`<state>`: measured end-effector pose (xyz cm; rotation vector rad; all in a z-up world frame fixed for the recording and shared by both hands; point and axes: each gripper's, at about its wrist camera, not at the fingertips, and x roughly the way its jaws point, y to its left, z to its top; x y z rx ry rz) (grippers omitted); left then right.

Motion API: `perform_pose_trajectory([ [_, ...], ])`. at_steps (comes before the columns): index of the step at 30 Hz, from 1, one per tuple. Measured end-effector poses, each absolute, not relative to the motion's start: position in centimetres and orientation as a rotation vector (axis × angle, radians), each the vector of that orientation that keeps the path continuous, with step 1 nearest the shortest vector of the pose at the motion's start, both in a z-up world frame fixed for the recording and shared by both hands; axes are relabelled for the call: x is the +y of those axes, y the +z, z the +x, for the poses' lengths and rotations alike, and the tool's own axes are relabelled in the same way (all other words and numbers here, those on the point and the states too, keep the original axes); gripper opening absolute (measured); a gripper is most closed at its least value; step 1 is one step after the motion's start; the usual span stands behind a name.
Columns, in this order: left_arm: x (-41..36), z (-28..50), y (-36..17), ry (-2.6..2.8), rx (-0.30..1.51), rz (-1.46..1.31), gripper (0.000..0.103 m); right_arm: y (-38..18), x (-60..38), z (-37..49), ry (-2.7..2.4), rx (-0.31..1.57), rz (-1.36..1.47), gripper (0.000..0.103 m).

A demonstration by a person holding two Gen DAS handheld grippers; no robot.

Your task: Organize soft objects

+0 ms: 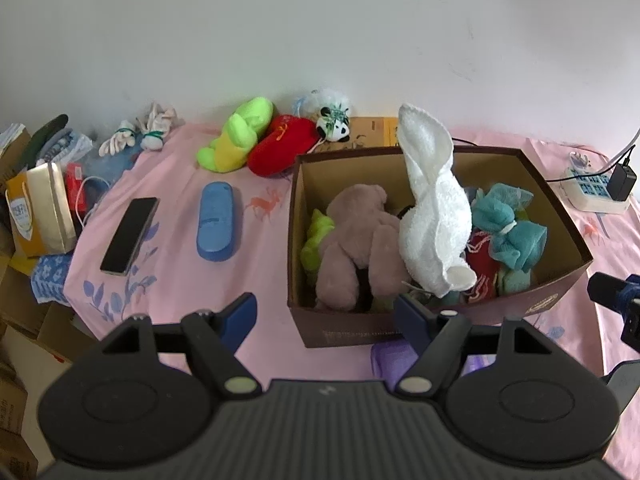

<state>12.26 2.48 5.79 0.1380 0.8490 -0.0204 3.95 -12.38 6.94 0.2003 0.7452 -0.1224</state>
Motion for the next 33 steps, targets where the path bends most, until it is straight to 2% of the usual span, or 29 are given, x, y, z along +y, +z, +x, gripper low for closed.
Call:
perform_pose_trajectory([
  [33, 1.5, 12.1, 4.8, -0.034, 0.876, 0.152, 0.077, 5.5, -13.1, 3.8, -0.078, 0.683, 0.259, 0.021],
])
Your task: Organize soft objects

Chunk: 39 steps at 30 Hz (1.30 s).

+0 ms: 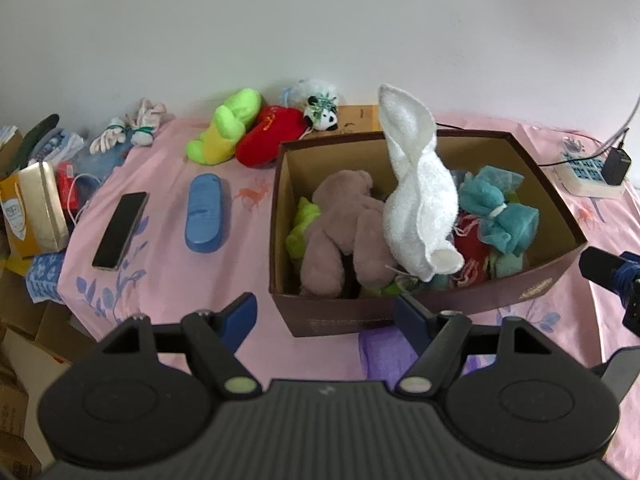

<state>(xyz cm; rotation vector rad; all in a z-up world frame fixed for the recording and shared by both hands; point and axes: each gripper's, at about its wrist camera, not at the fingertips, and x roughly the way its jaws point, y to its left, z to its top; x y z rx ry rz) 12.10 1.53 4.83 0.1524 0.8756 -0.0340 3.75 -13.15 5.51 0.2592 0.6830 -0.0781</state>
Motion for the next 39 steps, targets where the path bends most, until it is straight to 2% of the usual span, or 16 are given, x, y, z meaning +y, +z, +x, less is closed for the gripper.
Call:
perform_pose_trajectory([
  [13, 1.9, 13.2, 2.9, 0.002, 0.901, 0.167, 0.077, 4.2, -12.9, 4.6, -0.062, 0.705, 0.251, 0.021],
  [26, 0.9, 13.0, 1.3, -0.054, 1.033, 0.178, 0.077, 4.9, -14.0, 3.9, -0.095, 0.755, 0.281, 0.021],
  [39, 0.2, 12.5, 1.7, -0.052, 1.01, 0.2, 0.077, 5.0, -13.9, 3.5, -0.057, 0.735, 0.278, 0.021],
])
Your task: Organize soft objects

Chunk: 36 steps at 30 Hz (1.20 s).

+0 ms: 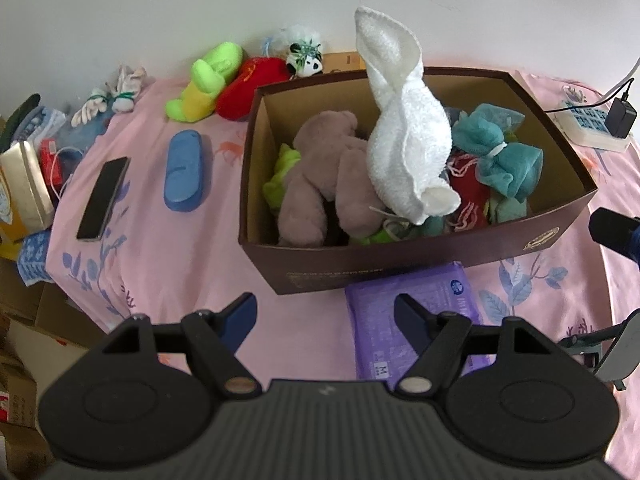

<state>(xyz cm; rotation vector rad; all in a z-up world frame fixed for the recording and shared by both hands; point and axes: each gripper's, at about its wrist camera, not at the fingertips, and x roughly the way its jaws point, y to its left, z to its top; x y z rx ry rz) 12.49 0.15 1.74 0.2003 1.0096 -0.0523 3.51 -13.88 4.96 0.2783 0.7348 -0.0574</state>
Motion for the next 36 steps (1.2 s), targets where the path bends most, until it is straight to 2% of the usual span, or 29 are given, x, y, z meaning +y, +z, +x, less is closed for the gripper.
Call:
perform_pose_trajectory([
  [36, 2.0, 13.4, 2.5, -0.01, 0.944, 0.149, 0.077, 3.8, -12.8, 5.1, -0.015, 0.762, 0.233, 0.022],
])
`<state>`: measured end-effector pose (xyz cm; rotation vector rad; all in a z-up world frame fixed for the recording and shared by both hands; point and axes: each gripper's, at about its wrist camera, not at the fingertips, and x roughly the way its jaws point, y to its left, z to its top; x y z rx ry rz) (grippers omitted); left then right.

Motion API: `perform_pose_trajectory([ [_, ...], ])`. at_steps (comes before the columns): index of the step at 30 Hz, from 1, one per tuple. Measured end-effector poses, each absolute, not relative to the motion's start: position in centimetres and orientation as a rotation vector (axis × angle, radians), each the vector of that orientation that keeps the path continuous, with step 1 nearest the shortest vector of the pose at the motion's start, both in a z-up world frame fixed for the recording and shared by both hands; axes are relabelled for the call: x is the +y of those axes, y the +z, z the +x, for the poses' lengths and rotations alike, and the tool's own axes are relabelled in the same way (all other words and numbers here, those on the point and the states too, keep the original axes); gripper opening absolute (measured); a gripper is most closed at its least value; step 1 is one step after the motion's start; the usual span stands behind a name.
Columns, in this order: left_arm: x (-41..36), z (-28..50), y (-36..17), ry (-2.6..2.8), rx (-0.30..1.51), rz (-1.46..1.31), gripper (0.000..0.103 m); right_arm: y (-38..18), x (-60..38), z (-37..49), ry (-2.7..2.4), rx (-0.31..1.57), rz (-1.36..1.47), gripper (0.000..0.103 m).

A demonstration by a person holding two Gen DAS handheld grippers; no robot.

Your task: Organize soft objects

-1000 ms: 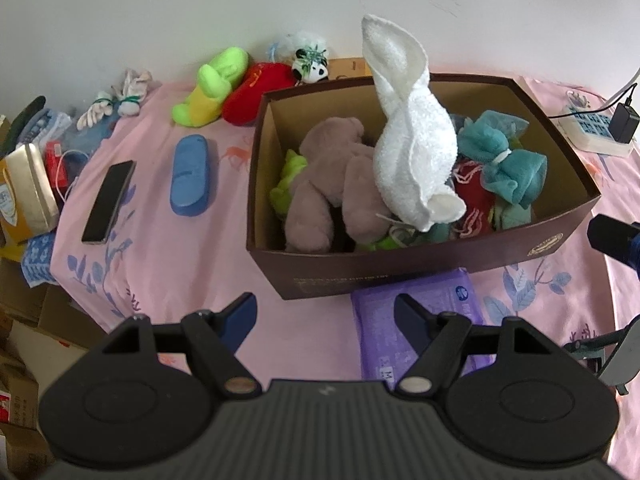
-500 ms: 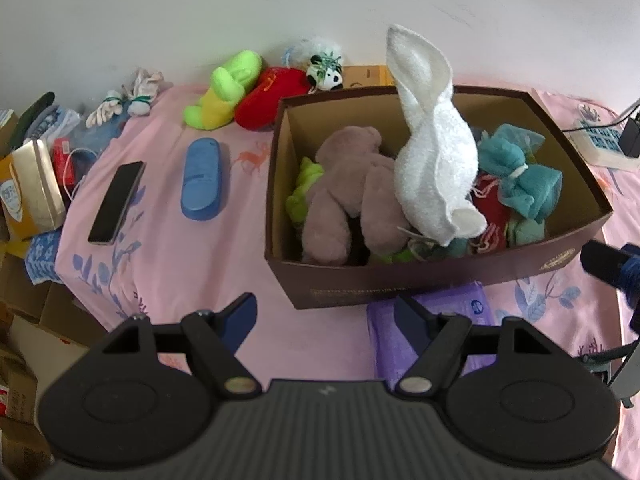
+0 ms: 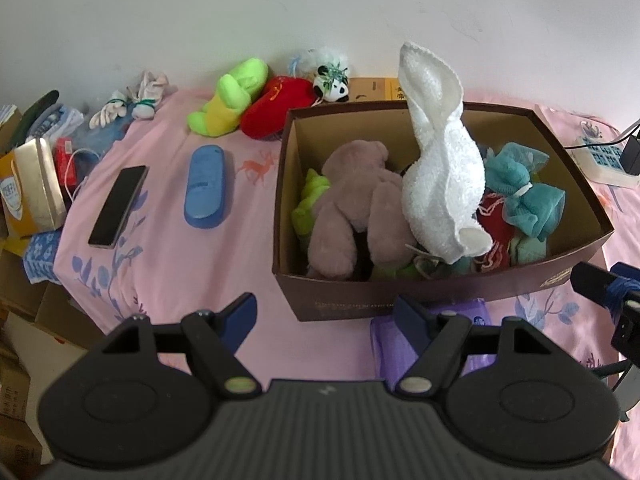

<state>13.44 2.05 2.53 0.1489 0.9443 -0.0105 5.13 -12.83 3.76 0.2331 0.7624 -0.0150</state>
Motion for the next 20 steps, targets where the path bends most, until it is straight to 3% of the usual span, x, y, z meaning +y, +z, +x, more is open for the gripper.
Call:
perform_pose_trajectory([
  [20, 1.5, 12.69, 3.39, -0.031, 0.89, 0.147, 0.077, 4.22, -12.88, 4.59, -0.006, 0.741, 0.228, 0.022],
])
